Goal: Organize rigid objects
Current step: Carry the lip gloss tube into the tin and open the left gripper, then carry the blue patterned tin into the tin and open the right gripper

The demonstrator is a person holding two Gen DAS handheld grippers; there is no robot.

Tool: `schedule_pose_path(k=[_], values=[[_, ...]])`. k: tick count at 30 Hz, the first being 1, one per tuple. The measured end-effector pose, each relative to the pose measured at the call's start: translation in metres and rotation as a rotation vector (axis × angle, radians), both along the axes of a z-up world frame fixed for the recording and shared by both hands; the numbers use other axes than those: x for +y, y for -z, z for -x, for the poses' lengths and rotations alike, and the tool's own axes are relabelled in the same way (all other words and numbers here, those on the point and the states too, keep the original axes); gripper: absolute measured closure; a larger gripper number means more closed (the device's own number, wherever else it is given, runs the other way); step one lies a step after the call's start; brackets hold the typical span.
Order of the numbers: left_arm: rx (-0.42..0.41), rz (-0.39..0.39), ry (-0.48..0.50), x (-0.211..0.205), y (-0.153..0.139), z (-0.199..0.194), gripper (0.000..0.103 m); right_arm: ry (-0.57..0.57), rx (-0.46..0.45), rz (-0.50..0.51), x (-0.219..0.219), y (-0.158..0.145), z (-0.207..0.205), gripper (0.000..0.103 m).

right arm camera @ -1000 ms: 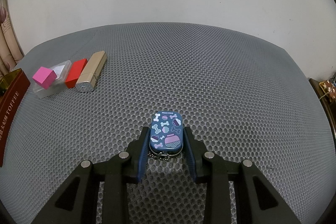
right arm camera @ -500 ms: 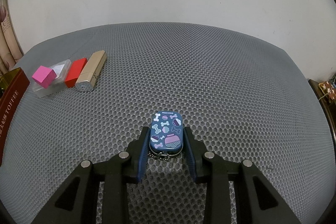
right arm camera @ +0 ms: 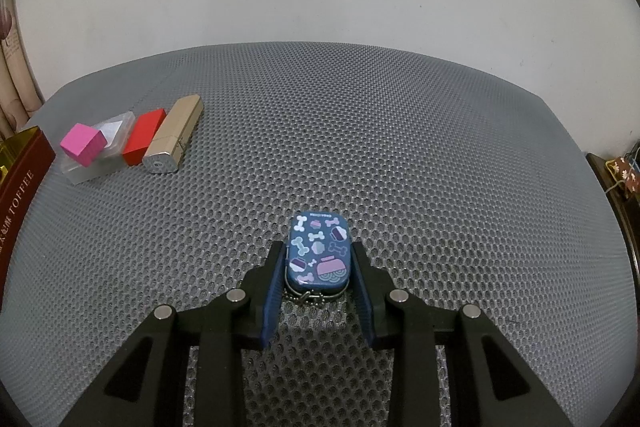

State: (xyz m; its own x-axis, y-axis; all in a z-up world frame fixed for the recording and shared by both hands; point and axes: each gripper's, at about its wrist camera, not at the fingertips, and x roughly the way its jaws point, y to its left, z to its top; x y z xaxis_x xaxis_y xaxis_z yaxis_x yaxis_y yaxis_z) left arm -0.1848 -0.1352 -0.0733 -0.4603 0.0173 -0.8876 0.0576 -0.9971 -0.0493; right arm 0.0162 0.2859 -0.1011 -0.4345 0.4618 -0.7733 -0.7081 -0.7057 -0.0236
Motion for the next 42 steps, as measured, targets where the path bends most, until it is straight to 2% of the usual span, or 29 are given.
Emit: schedule_pose_path(k=[5,7,11,16,17,19,22,27,33,37,42], values=[[0.038,0.014,-0.023,-0.004,-0.014,-0.027,0.080,0.000,-0.003,-0.003,0.003,0.001,-0.003,0.071],[0.047,0.035,-0.033,-0.005,-0.018,-0.036,0.080,0.000,-0.007,-0.007,-0.010,-0.005,0.001,0.071],[0.075,0.073,-0.089,-0.019,-0.019,-0.057,0.074,0.001,-0.009,-0.010,-0.008,-0.004,-0.002,0.071],[0.077,0.040,-0.139,-0.045,-0.013,-0.084,0.069,0.000,-0.011,-0.012,-0.005,-0.004,-0.006,0.072],[0.083,0.036,-0.156,-0.049,-0.013,-0.089,0.067,0.000,-0.012,-0.013,-0.006,-0.003,-0.004,0.072],[0.095,0.034,-0.197,-0.059,-0.012,-0.103,0.054,0.000,-0.015,-0.018,-0.006,-0.003,-0.004,0.072],[0.105,0.038,-0.246,-0.069,-0.011,-0.118,0.053,0.002,-0.016,-0.020,-0.003,-0.003,-0.007,0.072],[0.103,0.057,-0.267,-0.076,-0.008,-0.120,0.049,0.013,-0.025,-0.029,-0.001,-0.007,-0.009,0.072],[0.131,0.094,-0.251,-0.073,-0.012,-0.121,0.039,-0.012,-0.021,-0.045,-0.007,-0.019,-0.006,0.072],[0.135,0.070,-0.250,-0.075,-0.016,-0.122,0.037,-0.056,-0.009,-0.058,-0.017,-0.032,-0.001,0.072],[0.153,0.092,-0.268,-0.077,-0.020,-0.125,0.033,-0.126,0.016,-0.057,-0.036,-0.050,0.003,0.072]])
